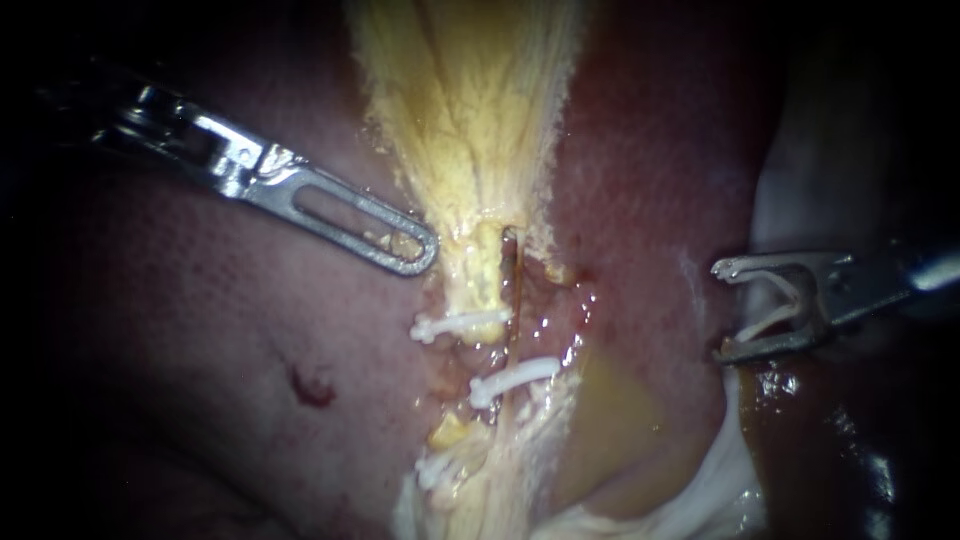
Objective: Clipping second clip right tube
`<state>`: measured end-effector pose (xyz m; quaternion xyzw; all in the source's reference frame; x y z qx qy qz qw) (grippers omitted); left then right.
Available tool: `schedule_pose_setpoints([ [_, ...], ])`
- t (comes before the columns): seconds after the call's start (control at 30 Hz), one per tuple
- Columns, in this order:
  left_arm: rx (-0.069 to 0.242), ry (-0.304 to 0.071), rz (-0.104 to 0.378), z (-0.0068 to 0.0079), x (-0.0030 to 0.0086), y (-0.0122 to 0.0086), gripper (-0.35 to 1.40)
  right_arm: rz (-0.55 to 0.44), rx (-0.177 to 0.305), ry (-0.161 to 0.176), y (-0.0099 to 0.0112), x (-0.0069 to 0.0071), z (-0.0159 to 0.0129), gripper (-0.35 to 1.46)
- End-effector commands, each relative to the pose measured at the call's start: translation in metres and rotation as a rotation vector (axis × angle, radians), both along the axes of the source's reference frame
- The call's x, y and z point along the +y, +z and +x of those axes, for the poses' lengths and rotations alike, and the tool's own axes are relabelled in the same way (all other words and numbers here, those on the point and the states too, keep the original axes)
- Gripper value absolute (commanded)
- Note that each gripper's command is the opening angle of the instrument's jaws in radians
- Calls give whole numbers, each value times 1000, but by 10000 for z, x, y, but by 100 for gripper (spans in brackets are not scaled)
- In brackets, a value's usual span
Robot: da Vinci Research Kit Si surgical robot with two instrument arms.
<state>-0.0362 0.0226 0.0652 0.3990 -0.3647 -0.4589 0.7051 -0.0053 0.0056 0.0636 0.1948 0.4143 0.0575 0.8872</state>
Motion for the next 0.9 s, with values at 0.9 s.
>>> schedule_pose_setpoints([
  [0.9,-8,-57,0,73,41,-50,-35,0,0,0,0,0,1,50],
])
